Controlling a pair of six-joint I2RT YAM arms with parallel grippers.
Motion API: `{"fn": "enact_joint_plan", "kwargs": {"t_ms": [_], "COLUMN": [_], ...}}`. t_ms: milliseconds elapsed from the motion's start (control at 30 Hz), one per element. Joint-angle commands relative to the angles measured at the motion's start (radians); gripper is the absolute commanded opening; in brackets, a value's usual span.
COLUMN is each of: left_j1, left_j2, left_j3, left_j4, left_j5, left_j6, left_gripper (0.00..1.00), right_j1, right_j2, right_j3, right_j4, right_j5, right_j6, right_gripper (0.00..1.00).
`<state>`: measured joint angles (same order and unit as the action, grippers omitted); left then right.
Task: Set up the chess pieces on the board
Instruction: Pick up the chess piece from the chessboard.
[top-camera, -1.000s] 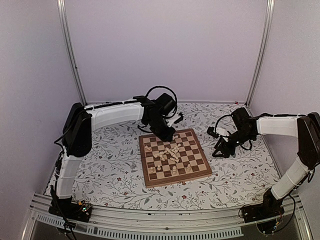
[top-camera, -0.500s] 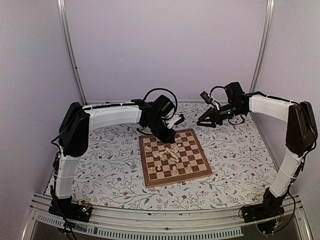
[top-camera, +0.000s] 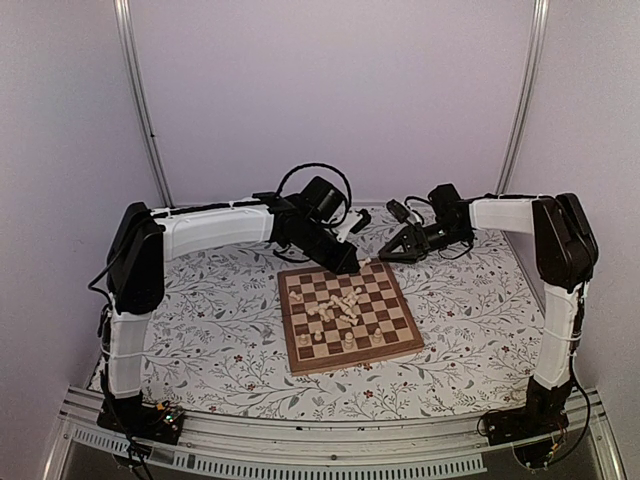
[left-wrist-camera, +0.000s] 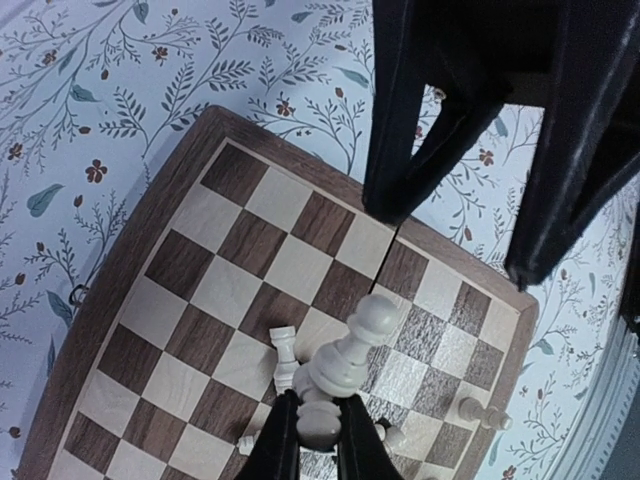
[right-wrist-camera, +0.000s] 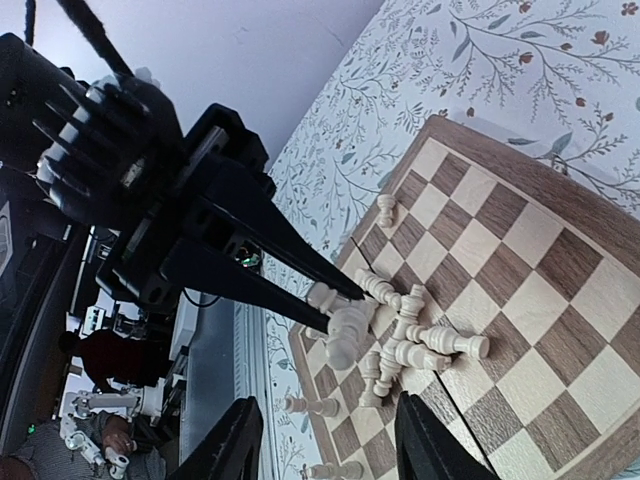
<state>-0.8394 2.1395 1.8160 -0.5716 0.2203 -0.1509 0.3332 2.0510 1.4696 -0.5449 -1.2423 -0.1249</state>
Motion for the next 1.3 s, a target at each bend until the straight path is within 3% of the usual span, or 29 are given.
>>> {"fn": "enact_joint_plan", "kwargs": {"t_ms": [0, 367, 700, 1067, 1267], "left_j1": [0.008, 0.004, -0.005, -0.01, -0.019], "left_j2": [-0.025, -0.024, -0.011, -0.002, 0.016], "left_j3": [-0.002, -0.011, -0.003, 0.005, 0.023], "left_j4": [0.031, 0.021, 0.009, -0.012, -0.031], "left_j5": [0.03, 0.05, 0.065, 0.077, 0.083], "left_j6": [-0.022, -0.022, -0.02, -0.016, -0.01], "left_gripper": [0.06, 0.06, 0.07, 0.06, 0.06], "right_j1": [0.041, 0.07, 0.068, 0.051, 0.05], "right_j2": [0.035, 0.076, 0.094, 0.092, 0.078], "right_j3": [0.027, 0.052, 0.054, 0.06, 0.064], "right_j4": [0.039, 0.064, 0.078, 0.086, 0.089], "right_j5": [-0.082, -0.078, -0.027, -0.006, -0.04], "right_j6": [0.061, 0.087, 0.105, 0.104, 0.096], "right_gripper": [0.48, 0.35, 0.31, 0.35, 0.45]}}
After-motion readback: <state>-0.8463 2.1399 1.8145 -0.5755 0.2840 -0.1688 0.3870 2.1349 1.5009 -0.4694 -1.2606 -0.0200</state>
